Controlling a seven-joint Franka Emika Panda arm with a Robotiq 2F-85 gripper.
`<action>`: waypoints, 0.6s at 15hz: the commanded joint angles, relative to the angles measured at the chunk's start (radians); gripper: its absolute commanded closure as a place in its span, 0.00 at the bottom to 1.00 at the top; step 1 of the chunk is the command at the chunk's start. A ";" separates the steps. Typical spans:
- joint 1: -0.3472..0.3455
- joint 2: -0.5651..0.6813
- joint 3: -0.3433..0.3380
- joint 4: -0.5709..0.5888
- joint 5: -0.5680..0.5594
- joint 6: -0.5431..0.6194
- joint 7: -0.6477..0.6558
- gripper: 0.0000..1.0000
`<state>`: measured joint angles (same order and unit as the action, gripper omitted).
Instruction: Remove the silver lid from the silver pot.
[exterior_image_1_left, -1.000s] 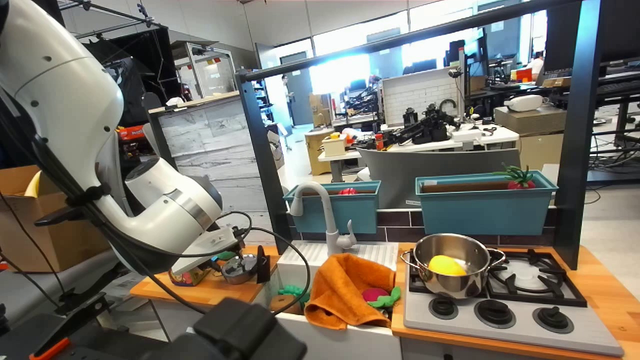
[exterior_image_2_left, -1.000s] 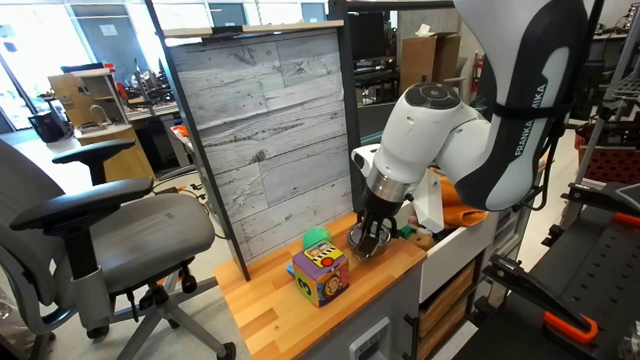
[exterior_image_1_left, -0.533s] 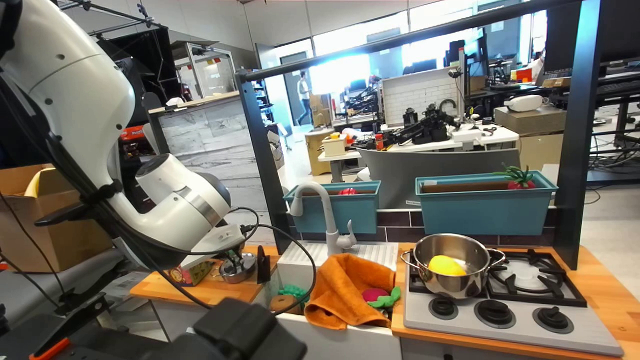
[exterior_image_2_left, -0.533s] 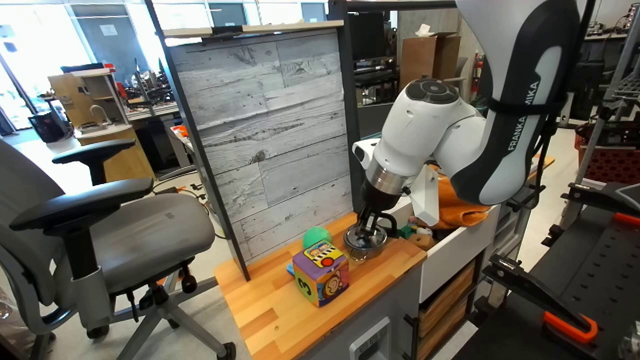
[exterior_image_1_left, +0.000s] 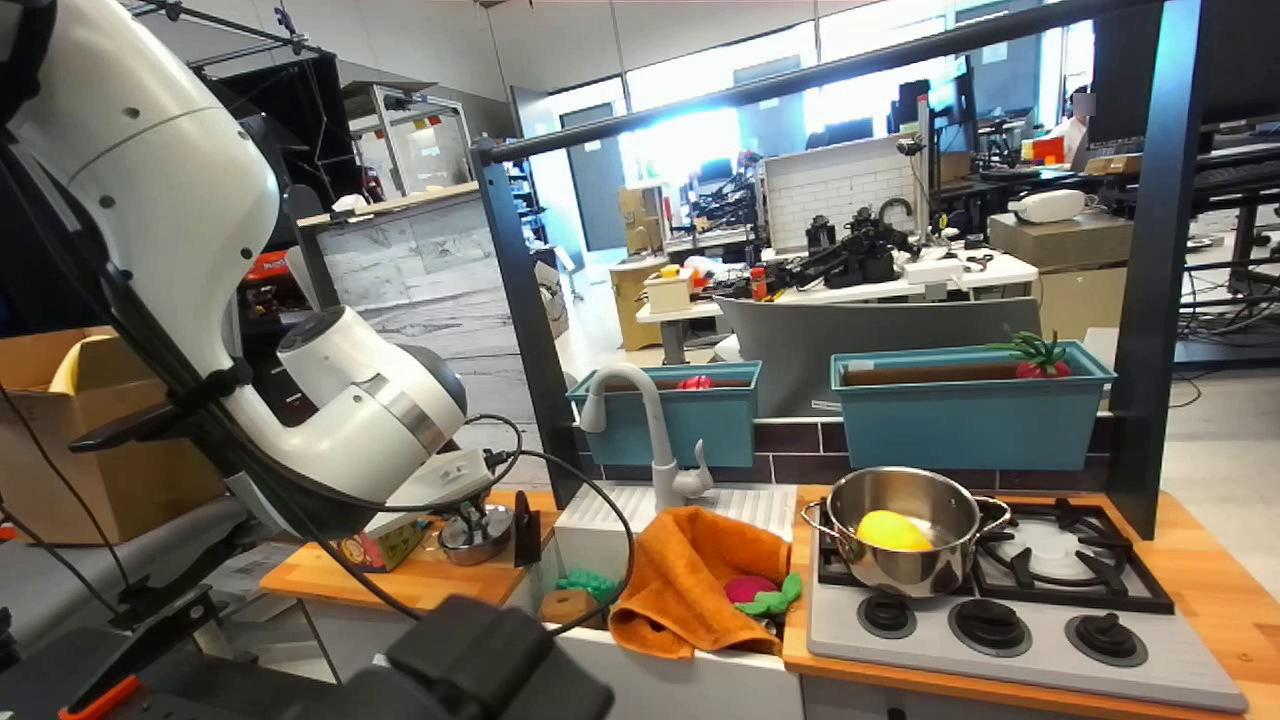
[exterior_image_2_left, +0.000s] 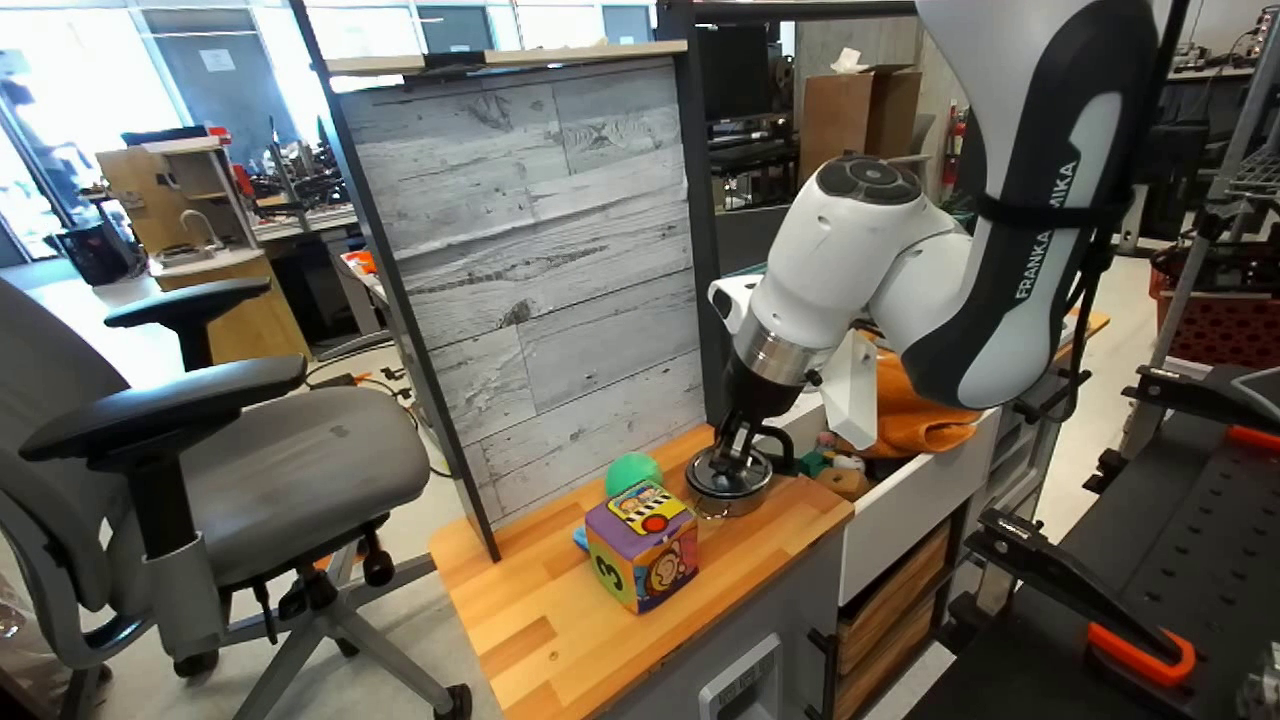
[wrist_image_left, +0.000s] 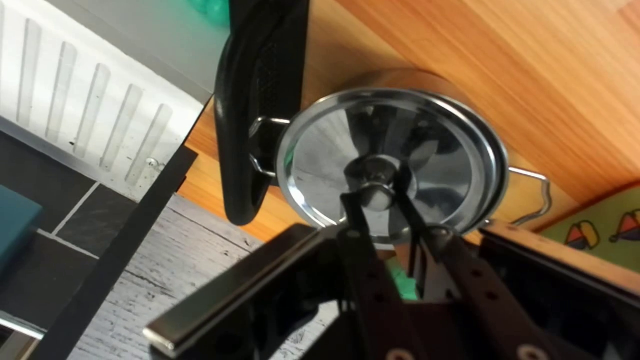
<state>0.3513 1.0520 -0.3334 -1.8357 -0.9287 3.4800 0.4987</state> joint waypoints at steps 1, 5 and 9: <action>0.051 -0.022 -0.062 -0.053 0.020 0.092 -0.017 0.95; 0.177 -0.036 -0.189 -0.123 0.097 0.156 -0.022 0.95; 0.328 -0.043 -0.318 -0.223 0.178 0.206 -0.026 0.95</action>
<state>0.5736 1.0199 -0.5503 -1.9527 -0.8185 3.5335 0.4987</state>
